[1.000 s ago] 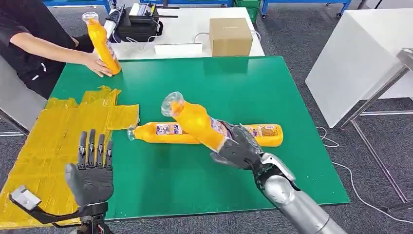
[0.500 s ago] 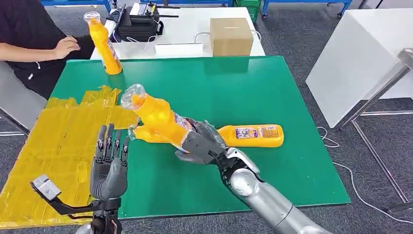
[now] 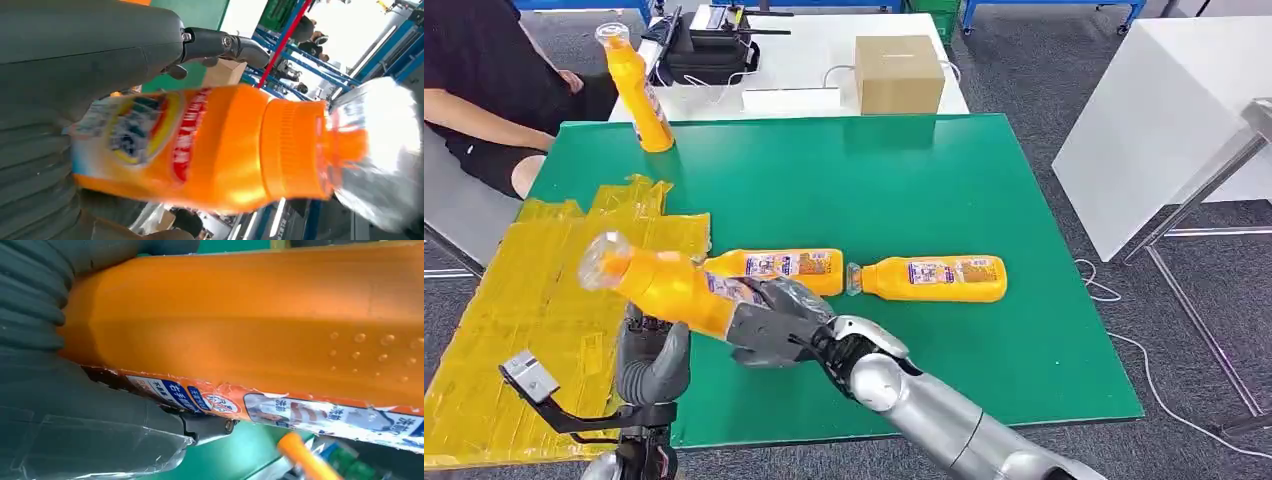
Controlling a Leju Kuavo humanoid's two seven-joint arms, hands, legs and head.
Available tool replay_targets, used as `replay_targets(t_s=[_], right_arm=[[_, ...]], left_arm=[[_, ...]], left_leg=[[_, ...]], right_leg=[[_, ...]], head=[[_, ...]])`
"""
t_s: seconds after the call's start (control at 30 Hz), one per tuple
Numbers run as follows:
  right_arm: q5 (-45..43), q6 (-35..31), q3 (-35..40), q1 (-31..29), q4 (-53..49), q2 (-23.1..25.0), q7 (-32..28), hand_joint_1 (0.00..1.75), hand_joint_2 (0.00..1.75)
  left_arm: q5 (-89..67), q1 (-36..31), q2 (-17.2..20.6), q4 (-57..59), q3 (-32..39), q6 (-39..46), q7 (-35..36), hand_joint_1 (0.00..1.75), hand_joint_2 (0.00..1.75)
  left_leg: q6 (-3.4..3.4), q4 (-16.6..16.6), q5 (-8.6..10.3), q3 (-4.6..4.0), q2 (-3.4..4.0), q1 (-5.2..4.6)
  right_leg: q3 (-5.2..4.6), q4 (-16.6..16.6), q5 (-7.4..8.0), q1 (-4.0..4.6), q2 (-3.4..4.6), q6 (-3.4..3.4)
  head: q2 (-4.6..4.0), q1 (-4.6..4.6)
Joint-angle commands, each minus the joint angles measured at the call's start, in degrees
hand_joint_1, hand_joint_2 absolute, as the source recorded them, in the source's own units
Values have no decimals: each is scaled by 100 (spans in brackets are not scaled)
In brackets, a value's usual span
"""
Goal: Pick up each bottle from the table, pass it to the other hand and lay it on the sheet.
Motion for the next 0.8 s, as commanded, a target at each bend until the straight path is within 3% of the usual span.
replay_targets(t_s=[0.03,0.23,0.27,0.8], right_arm=[[-98,336,1148,-367,-43,-60,6,175,175],[-167,449,1736,-486,-39,-2,49,175,175],[-228,477,1803,-525,-26,-2,52,175,175],[-307,440,1862,-583,27,-15,84,175,175]], left_arm=[[91,-102,151,379,176,-29,-40,0,175],[56,-182,172,521,180,-48,-106,0,175],[61,-194,150,552,226,-42,-145,175,175],[63,-200,105,536,305,-66,-220,175,175]], left_leg=[[-7,-7,-2,11,12,-1],[-11,-11,-1,13,5,-1],[-6,-5,-1,6,8,-1],[-9,-11,1,11,-4,-2]], right_leg=[[7,-3,-1,-1,4,-3],[11,-5,-3,-1,-5,-6],[3,-3,-1,-1,3,-3],[9,-6,-4,-2,-14,-4]], head=[[0,2],[0,2],[0,4],[0,2]])
